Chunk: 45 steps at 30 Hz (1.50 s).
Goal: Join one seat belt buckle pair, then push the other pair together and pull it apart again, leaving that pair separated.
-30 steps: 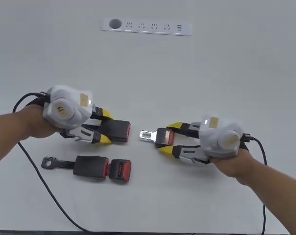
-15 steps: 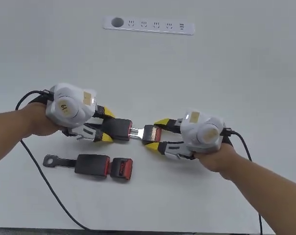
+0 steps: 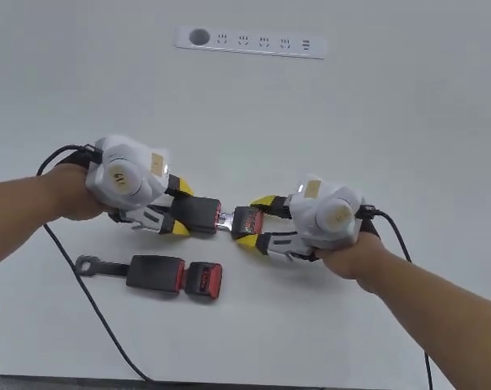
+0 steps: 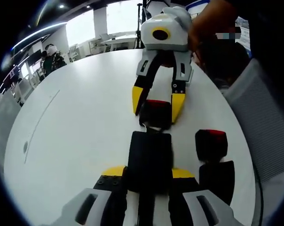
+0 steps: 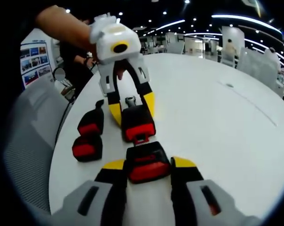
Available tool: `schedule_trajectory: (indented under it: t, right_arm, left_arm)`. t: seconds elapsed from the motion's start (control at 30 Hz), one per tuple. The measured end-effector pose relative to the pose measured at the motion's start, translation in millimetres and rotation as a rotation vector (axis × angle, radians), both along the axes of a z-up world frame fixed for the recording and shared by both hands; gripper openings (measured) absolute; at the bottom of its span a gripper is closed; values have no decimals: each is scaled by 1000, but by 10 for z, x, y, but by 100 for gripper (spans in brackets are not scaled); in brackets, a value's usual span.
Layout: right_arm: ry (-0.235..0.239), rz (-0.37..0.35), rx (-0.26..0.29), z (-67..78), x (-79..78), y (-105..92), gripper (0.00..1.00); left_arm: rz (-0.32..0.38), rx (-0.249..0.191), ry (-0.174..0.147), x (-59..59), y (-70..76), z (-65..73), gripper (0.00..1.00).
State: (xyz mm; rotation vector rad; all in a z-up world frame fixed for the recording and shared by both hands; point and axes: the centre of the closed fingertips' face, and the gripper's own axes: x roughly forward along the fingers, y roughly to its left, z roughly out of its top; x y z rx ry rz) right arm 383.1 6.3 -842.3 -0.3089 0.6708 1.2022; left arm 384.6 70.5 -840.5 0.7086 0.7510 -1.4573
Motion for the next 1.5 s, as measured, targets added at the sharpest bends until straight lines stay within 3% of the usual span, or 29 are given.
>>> schedule_trajectory:
  t: [0.43, 0.7, 1.5]
  right_arm:
    - [7, 10, -25, 11, 11, 154, 36]
    - [6, 24, -73, 2, 24, 178, 36]
    - [-1, 22, -112, -7, 8, 193, 36]
  left_arm:
    - [-55, 32, -9, 28, -14, -14, 33]
    - [-68, 38, -6, 27, 0, -14, 33]
    - [-91, 59, -8, -3, 24, 8, 34]
